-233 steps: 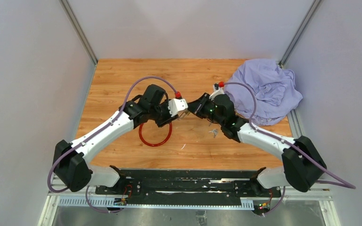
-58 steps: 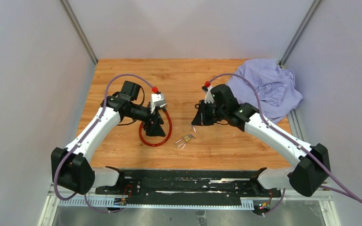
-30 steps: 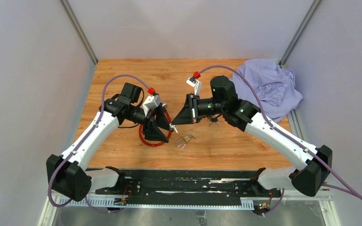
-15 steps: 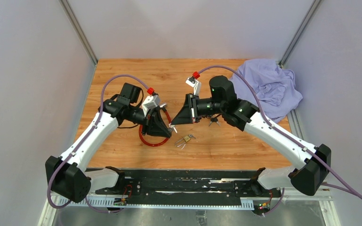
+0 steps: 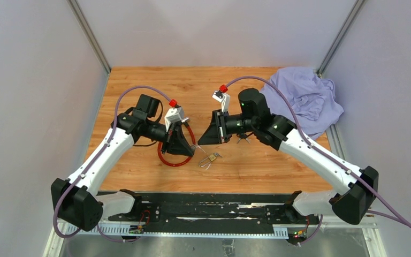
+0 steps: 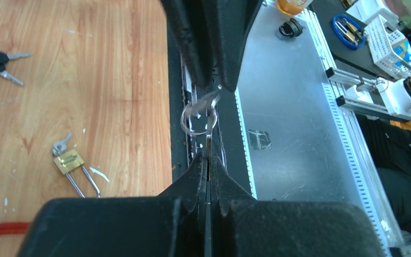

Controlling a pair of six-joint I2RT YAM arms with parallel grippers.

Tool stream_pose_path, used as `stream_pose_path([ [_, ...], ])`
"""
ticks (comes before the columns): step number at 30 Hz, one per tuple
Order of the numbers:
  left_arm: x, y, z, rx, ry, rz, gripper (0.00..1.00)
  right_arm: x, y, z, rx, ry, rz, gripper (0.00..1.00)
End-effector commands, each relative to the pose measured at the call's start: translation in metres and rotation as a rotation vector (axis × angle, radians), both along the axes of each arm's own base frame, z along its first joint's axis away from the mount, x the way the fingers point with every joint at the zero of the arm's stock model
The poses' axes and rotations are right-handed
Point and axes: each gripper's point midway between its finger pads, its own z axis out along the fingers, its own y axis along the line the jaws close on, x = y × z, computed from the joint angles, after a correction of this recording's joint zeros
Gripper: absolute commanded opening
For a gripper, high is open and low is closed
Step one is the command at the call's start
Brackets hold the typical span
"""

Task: Unlock with the key
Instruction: Pick up the key from the center of the board.

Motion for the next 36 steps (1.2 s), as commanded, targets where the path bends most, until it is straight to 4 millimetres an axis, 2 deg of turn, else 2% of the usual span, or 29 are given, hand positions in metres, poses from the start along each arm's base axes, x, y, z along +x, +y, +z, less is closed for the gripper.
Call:
stream_pose_path([
  [1, 0.000, 0.003, 0.008, 0.071, 0.073, 0.075, 0.00, -0.004, -0.016, -0.006, -0.033, -0.123, 0.012, 0.21],
  [4, 0.003, 0.006, 0.010, 0.126, 0.103, 0.136, 0.00, -0.002, -0.019, -0.007, -0.035, -0.169, 0.014, 0.42],
  [9, 0.009, 0.013, 0.019, 0.230, 0.097, 0.214, 0.00, 0.010, -0.015, 0.002, 0.005, -0.237, 0.000, 0.53],
  [12, 0.007, 0.014, 0.024, 0.298, 0.120, 0.224, 0.00, 0.014, -0.007, 0.012, 0.087, -0.253, 0.019, 0.52],
  [17, -0.003, 0.011, 0.031, 0.314, 0.185, 0.185, 0.00, 0.006, 0.005, 0.028, 0.222, -0.254, 0.115, 0.51],
  [24, -0.014, 0.007, 0.033, 0.279, 0.237, 0.134, 0.00, -0.006, 0.005, 0.038, 0.269, -0.308, 0.207, 0.47],
  [31, -0.018, 0.006, 0.037, 0.257, 0.246, 0.112, 0.00, -0.011, 0.008, 0.024, 0.247, -0.255, 0.271, 0.39],
  [36, -0.020, 0.005, 0.035, 0.252, 0.258, 0.103, 0.00, -0.013, 0.012, 0.022, 0.248, -0.246, 0.283, 0.37],
])
